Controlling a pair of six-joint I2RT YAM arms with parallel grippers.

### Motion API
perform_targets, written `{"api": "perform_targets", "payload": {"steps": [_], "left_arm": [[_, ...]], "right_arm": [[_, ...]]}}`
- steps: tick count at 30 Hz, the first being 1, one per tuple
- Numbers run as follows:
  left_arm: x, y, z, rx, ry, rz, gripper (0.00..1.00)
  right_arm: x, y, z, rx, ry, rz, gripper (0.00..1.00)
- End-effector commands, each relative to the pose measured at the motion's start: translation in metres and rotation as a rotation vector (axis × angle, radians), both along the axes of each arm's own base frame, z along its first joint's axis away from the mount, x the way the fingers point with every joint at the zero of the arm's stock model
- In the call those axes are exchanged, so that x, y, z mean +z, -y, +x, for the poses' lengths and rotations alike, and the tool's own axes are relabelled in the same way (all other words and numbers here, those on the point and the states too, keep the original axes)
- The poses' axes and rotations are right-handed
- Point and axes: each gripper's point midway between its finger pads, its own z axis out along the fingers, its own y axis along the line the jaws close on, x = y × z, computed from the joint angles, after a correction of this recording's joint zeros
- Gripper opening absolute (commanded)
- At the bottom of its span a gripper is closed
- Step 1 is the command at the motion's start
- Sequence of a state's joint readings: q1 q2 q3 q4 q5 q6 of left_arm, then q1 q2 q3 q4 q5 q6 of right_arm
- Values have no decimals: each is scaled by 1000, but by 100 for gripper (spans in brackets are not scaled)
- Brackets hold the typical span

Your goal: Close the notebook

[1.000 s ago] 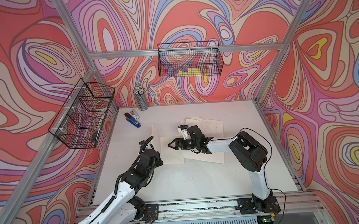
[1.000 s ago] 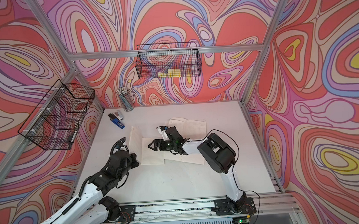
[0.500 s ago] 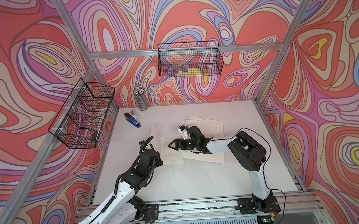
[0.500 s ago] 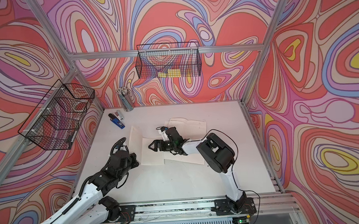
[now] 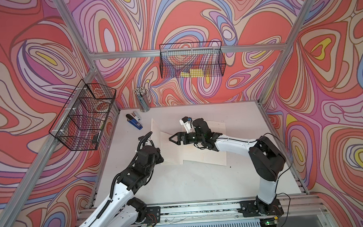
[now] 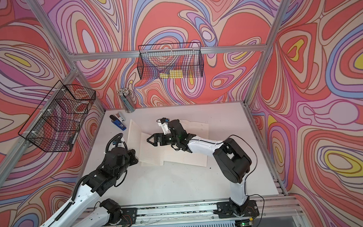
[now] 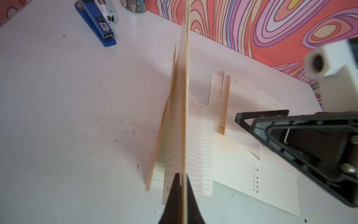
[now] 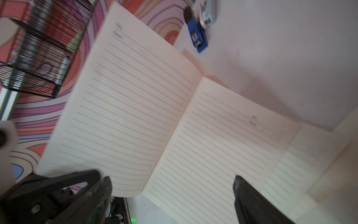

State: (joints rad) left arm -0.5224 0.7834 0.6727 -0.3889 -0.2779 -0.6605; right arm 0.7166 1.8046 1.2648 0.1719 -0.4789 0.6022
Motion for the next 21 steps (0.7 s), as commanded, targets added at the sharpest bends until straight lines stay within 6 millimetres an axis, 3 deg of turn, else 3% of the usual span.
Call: {"api": "perform_targets", "payload": {"steps": [1, 5, 8, 16, 19, 21], "left_arm": [[23, 0, 3, -18, 22, 30, 0], [54, 14, 14, -69, 57, 5, 0], [67, 24, 20, -98, 79, -19, 0], [82, 37, 28, -132, 137, -84, 0], [84, 31, 24, -108, 155, -92, 0], [73, 22, 19, -77, 144, -70, 0]], "right_arm": [[39, 17, -2, -36, 124, -50, 98], [52, 36, -5, -83, 171, -86, 98], [51, 46, -7, -112, 179, -102, 98], [36, 50, -10, -119, 146, -103, 98], [28, 46, -9, -114, 129, -99, 98], [20, 41, -7, -101, 109, -95, 98]]}}
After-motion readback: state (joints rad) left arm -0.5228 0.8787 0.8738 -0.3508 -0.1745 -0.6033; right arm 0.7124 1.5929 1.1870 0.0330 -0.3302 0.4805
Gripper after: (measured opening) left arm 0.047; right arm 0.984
